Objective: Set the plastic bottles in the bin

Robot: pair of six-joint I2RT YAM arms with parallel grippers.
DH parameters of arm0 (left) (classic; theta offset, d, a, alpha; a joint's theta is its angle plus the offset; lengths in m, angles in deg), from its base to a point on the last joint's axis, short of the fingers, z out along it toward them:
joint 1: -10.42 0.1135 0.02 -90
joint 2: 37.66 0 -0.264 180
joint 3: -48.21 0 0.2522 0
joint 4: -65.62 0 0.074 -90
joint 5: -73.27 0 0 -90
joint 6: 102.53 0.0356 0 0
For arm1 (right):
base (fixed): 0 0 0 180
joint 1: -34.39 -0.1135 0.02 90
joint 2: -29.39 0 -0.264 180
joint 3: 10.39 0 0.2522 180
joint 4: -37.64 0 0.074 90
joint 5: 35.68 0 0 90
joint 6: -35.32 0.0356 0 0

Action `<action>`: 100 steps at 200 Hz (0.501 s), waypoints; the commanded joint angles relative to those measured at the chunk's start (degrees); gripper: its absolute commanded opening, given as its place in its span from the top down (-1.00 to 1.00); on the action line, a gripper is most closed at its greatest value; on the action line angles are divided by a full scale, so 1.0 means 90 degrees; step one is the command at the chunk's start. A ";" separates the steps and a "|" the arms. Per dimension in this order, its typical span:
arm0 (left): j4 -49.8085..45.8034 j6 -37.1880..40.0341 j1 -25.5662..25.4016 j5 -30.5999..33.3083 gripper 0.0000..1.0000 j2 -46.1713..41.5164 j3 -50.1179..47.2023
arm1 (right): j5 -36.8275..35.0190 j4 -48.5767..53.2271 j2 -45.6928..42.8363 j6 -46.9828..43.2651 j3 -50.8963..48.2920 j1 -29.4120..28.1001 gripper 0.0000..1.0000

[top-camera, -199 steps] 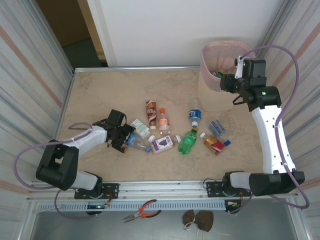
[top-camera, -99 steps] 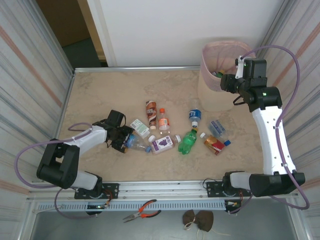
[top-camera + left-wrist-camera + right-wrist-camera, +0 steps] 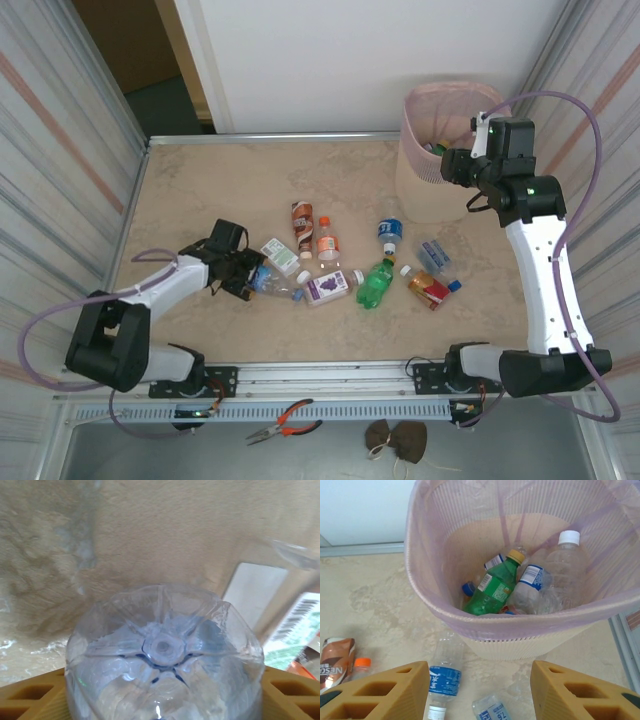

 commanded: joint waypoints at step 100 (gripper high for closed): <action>-0.0011 0.1613 0.0135 0.0770 -0.26 -0.2000 0.0064 | 0.0313 -0.0135 -0.0279 0.0118 0.0134 -0.0359 -0.10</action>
